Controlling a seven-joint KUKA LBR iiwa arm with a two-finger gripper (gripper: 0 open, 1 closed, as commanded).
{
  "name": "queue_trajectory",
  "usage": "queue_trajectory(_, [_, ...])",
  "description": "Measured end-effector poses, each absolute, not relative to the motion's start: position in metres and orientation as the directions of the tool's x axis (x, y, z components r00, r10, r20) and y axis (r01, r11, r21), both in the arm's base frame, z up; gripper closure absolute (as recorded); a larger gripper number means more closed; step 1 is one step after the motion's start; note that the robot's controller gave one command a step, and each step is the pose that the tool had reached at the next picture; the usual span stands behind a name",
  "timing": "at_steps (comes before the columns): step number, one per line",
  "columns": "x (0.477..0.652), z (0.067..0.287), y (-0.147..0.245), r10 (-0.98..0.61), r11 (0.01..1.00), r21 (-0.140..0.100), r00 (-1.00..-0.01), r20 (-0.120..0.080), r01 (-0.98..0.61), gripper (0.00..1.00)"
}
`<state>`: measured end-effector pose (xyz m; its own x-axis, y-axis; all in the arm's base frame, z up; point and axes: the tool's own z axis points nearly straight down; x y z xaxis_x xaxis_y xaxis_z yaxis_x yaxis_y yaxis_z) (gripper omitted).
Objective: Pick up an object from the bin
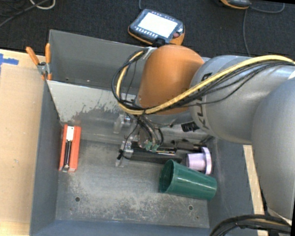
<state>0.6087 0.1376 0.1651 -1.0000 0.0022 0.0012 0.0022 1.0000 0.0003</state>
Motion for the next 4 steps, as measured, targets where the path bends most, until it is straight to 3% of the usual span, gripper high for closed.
queue_trajectory(1, [0.617,0.068,0.072,-0.038,0.999,0.000,-0.999,0.008,-0.038,0.00])
queue_trajectory(2, [0.617,0.129,0.034,0.037,0.999,0.005,-0.999,-0.010,0.037,0.00])
queue_trajectory(3, [0.622,0.098,-0.005,-0.289,0.957,0.005,-0.957,0.008,-0.289,0.00])
queue_trajectory(4, [0.618,0.071,0.007,0.142,0.990,0.008,-0.990,-0.012,0.142,0.00])
